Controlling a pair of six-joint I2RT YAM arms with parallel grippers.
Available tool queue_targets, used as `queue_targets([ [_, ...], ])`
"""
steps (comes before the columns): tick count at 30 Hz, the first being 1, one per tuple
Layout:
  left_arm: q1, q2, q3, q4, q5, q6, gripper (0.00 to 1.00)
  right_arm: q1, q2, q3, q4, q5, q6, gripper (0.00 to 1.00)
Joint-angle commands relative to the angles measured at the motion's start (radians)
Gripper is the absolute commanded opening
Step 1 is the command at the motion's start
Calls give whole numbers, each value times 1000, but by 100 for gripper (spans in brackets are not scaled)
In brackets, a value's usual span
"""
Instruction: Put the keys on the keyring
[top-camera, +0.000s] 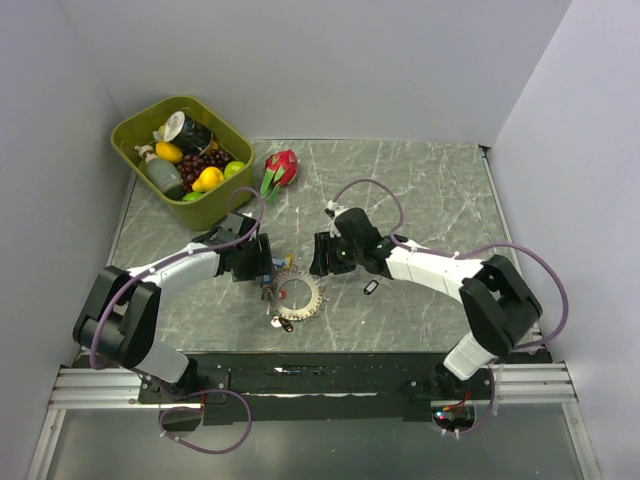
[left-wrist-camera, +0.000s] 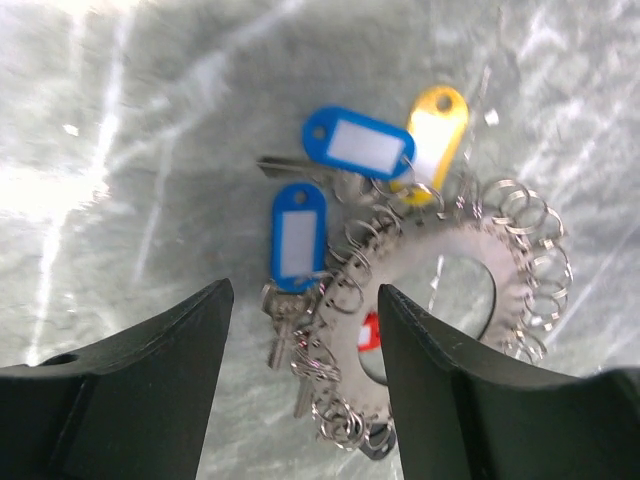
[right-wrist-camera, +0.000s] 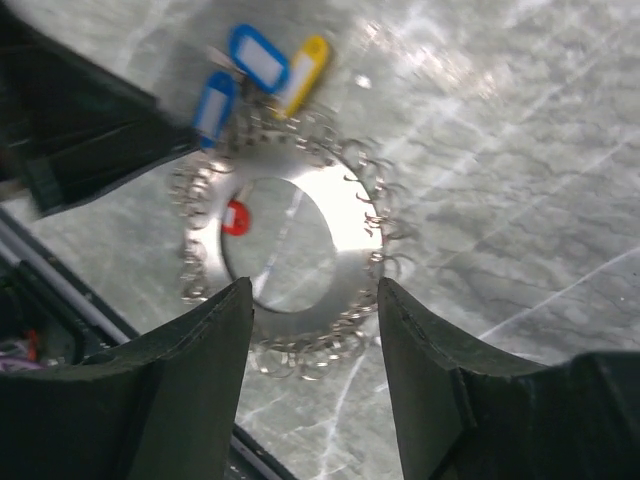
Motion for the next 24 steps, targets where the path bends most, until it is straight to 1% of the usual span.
queue_targets([
  [1, -21, -9, -11, 42, 76, 20, 65, -9, 79, 44, -50, -14, -7, 59],
  [4, -41, 28, -4, 52, 87, 18, 64, -6, 105, 29, -33, -32, 12, 57],
  [6, -60, 57, 4, 49, 92, 15, 61, -7, 123, 26, -42, -32, 19, 56],
  [7, -66, 66, 7, 49, 90, 12, 60, -7, 133, 24, -44, -34, 20, 54],
  [9, -84, 91, 10, 55, 84, 9, 52, -7, 154, 20, -30, -40, 21, 49],
  [10, -87, 99, 15, 55, 84, 8, 48, -6, 162, 14, -27, -58, 23, 43],
  [11, -93, 109, 19, 53, 86, 8, 41, -3, 171, 14, -25, -66, 24, 41],
  [12, -96, 112, 30, 52, 86, 8, 38, -1, 174, 11, -24, -69, 32, 38],
  [13, -100, 114, 33, 52, 84, 9, 34, -1, 173, -5, -10, -76, 35, 31],
  [14, -104, 118, 38, 52, 81, 9, 28, -1, 171, -12, 1, -78, 39, 26],
  [15, -106, 120, 47, 49, 79, 11, 26, 0, 162, -23, 10, -75, 49, 21],
  [16, -107, 122, 52, 44, 73, 11, 25, 0, 156, -41, 24, -72, 52, 15],
  [17, -109, 126, 56, 38, 69, 12, 21, 0, 144, -45, 19, -57, 52, 10],
  [19, -109, 125, 72, 18, 55, 15, 19, -1, 130, -48, 10, -37, 47, 0],
  [20, -109, 119, 73, 16, 47, 18, 16, -1, 114, -46, 1, -12, 43, 0],
  [24, -110, 93, 72, -8, 12, 18, 14, -4, 81, -37, -16, 45, 12, 0],
])
